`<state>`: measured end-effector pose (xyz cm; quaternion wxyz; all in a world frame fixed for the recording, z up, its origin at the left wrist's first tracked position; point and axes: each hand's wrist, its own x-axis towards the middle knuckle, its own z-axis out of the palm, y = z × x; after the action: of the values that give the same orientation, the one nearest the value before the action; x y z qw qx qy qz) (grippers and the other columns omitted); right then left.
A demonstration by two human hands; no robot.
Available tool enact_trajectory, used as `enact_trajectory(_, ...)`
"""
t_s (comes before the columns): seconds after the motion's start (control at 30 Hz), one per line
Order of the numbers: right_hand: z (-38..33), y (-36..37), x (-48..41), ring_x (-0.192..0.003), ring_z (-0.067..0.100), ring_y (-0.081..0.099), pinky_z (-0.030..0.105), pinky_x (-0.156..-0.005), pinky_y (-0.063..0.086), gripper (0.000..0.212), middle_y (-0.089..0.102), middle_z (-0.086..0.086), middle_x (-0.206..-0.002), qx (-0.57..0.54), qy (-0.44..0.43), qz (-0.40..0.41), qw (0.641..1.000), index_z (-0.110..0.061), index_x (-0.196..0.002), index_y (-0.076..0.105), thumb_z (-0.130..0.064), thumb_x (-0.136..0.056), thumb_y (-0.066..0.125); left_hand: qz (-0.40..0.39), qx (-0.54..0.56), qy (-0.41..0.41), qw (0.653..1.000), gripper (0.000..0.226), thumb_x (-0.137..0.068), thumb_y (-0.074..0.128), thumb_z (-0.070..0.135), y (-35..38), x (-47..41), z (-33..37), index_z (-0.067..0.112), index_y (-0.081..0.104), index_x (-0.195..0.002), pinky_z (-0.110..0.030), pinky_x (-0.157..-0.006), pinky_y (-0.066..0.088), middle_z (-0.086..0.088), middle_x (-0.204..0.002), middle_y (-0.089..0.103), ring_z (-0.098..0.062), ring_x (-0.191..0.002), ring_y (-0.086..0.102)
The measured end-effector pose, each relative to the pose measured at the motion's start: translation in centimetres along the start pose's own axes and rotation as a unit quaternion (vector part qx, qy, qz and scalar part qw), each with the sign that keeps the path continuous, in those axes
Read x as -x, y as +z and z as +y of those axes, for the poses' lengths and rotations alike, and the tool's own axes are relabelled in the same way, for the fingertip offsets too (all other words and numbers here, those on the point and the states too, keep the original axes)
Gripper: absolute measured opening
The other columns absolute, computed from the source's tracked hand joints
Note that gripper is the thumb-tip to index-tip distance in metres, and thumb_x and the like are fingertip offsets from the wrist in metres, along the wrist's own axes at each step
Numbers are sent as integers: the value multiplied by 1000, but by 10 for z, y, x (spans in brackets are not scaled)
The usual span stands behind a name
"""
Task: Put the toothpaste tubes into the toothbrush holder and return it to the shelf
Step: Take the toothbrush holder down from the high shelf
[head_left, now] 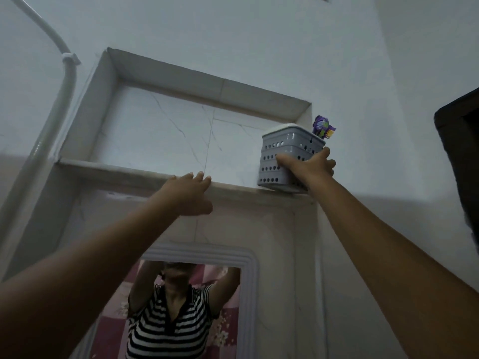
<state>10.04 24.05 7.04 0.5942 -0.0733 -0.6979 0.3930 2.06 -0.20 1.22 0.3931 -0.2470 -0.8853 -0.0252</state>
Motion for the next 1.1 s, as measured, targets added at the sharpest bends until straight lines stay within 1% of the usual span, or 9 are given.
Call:
enact_trajectory(0.1, 1, -16, 23, -122, 30, 47, 52, -92, 56, 117, 37, 9, -131, -67, -2, -28, 997, -23, -136, 31, -61, -35, 77, 13, 229, -4, 973, 71, -93, 50, 47, -23, 10, 18, 17, 23, -152, -39, -121, 18, -6, -160, 24, -23, -147, 22)
enact_trajectory(0.23, 24, -26, 71, -109, 27, 62, 49, -74, 63, 107, 52, 7, -130, -142, -4, -105, 984, -25, -130, 43, -49, -35, 87, 40, 510, 55, 857, 63, -93, 41, 56, -37, 47, 56, 19, 39, -145, -45, -116, 29, -2, -153, 39, -18, -139, 38)
enact_trajectory(0.4, 73, -32, 161, -76, 4, 72, 26, -52, 56, 60, 70, -11, -93, -247, 19, -213, 945, -29, -102, 55, -11, -48, 76, 63, 649, 40, 758, 19, -93, 47, 46, 10, 123, 87, 39, 64, -95, -40, -98, 46, 11, -109, 68, -7, -106, 59)
enact_trajectory(0.5, 119, -29, 217, -84, 11, 72, 40, -69, 59, 76, 70, -7, -103, -254, 77, -260, 928, -24, -117, 53, -8, -46, 77, 46, 705, -2, 707, 14, -92, 54, 40, 63, 174, 97, 47, 65, -93, -29, -85, 56, 23, -95, 70, 9, -90, 64)
enact_trajectory(0.6, 171, -22, 275, -98, 26, 73, 52, -75, 62, 76, 75, 6, -113, -248, 117, -302, 913, -21, -121, 65, -12, -50, 87, 8, 716, -51, 696, 25, -97, 49, 19, 116, 234, 102, 38, 64, -99, -12, -77, 53, 30, -89, 71, 18, -83, 63)
enact_trajectory(0.73, 250, -19, 359, -106, 31, 70, 46, -78, 62, 100, 70, 19, -117, -238, 181, -310, 902, -1, -128, 54, -9, -38, 96, -152, 690, -163, 689, 30, -94, 52, 40, 187, 307, 84, 29, 69, -116, -35, -100, 49, 10, -116, 72, -10, -113, 64)
enact_trajectory(0.9, 336, -28, 479, -83, -4, 71, 14, -71, 59, 84, 77, -18, -93, -176, 265, -298, 900, -10, -114, 52, 30, -47, 82, -203, 626, -280, 699, 25, -95, 54, 25, 263, 389, 35, 19, 69, -113, -11, -75, 49, 5, -106, 74, -2, -95, 68)
enact_trajectory(1.03, 398, -37, 562, -97, 6, 72, 24, -80, 60, 104, 76, -17, -103, -103, 354, -353, 860, -12, -124, 51, -15, -35, 103, -226, 536, -384, 717, 13, -88, 64, 27, 320, 466, 2, 31, 72, -97, -24, -82, 53, 4, -97, 76, -12, -94, 69)
enact_trajectory(1.1, 418, -41, 591, -81, -2, 73, 18, -63, 60, 87, 79, -14, -92, -76, 411, -366, 832, -10, -118, 52, 4, -45, 97, -260, 484, -392, 738, 24, -90, 63, 17, 346, 498, -3, 39, 73, -88, -25, -77, 53, 3, -92, 76, -13, -86, 70)
